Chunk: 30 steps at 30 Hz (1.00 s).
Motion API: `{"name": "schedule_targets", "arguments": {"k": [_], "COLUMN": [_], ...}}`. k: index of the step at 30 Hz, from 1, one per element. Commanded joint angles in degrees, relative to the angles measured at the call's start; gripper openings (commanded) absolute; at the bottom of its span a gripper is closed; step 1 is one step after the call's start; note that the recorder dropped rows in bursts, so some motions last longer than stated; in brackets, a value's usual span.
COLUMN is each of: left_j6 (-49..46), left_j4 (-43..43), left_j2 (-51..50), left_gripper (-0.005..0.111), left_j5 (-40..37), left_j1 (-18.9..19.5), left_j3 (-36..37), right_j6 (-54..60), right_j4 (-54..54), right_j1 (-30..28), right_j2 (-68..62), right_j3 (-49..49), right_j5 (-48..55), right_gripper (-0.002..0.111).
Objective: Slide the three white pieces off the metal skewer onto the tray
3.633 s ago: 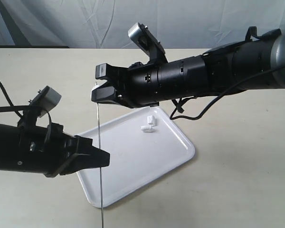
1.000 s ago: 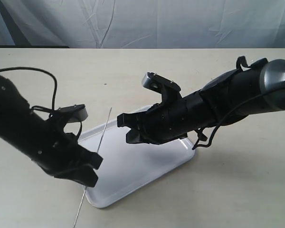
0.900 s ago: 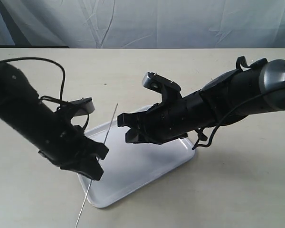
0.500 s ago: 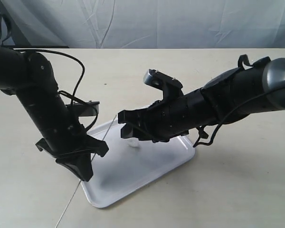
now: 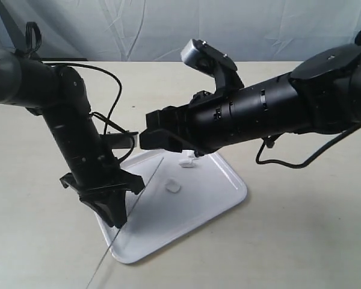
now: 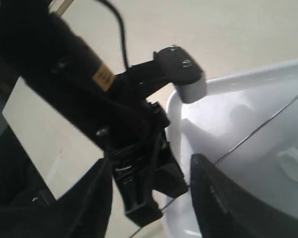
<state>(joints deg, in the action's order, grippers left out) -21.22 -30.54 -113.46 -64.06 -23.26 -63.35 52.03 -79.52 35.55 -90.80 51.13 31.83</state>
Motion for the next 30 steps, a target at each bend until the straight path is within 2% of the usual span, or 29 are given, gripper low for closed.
{"name": "schedule_targets", "arguments": {"k": [1, 5, 8, 13, 17, 18, 19, 20, 21, 24, 25, 27, 28, 30], "left_j6": [-0.3, -0.6, -0.4, -0.8, -4.8, -9.7, -12.7, -16.5, -17.0, -16.9, -16.9, -15.5, -12.1, -4.3], "left_j4": [0.5, 7.0, 9.3, 8.3, 5.8, 3.0, 1.4, -2.3, -2.6, -1.8, -1.8, -1.9, -1.8, -1.2], "left_j2": [-1.6, -0.5, 2.9, 14.3, 26.0, 34.2, 37.8, 47.4, 52.3, 76.0, 80.0, 90.3, 100.0, 111.2], "left_gripper": [0.032, 0.034, 0.034, 0.034, 0.034, 0.034, 0.034, 0.034, 0.034, 0.034, 0.034, 0.034, 0.034, 0.034], "left_j5": [2.4, -0.3, -2.9, 2.5, 8.6, 11.9, 13.8, 18.4, 20.2, 26.2, 26.8, 28.6, 32.0, 38.2], "left_j1": [0.4, 0.4, 0.4, 0.4, 0.4, 0.4, 0.4, 0.4, 0.4, 0.4, 0.4, 0.4, 0.4, 0.4], "left_j3": [-0.6, -2.6, -3.2, -3.2, -0.8, 1.9, 3.3, 7.3, 9.4, 20.5, 22.5, 27.4, 32.1, 37.7], "right_j6": [0.4, 0.4, 0.4, -0.5, -1.3, -1.5, -1.5, -1.5, -1.5, -1.5, -1.5, -1.5, -1.5, -1.5], "right_j4": [3.1, 9.5, 12.5, 17.4, 19.3, 19.6, 19.6, 19.6, 19.7, 18.2, 17.7, 17.4, 17.4, 16.9], "right_j1": [-0.2, -0.2, -0.2, -0.2, -0.2, -0.2, -0.2, -0.1, -0.1, -0.1, -0.1, -0.1, -0.1, -0.1], "right_j2": [3.3, 6.0, 8.1, 11.9, 15.7, 17.9, 19.4, 22.7, 24.9, 39.0, 42.3, 48.7, 55.3, 62.7], "right_j3": [-0.3, -0.3, -0.3, -0.3, -0.3, -0.9, -1.6, -4.0, -5.7, -16.7, -19.5, -24.2, -28.4, -32.7], "right_j5": [0.2, -7.2, -8.7, -9.3, -9.2, -9.1, -9.6, -12.1, -14.0, -24.5, -26.7, -30.2, -31.8, -31.0], "right_gripper": [0.047, 0.047, 0.047, 0.047, 0.047, 0.047, 0.047, 0.047, 0.047, 0.047, 0.047, 0.047, 0.047, 0.047]}}
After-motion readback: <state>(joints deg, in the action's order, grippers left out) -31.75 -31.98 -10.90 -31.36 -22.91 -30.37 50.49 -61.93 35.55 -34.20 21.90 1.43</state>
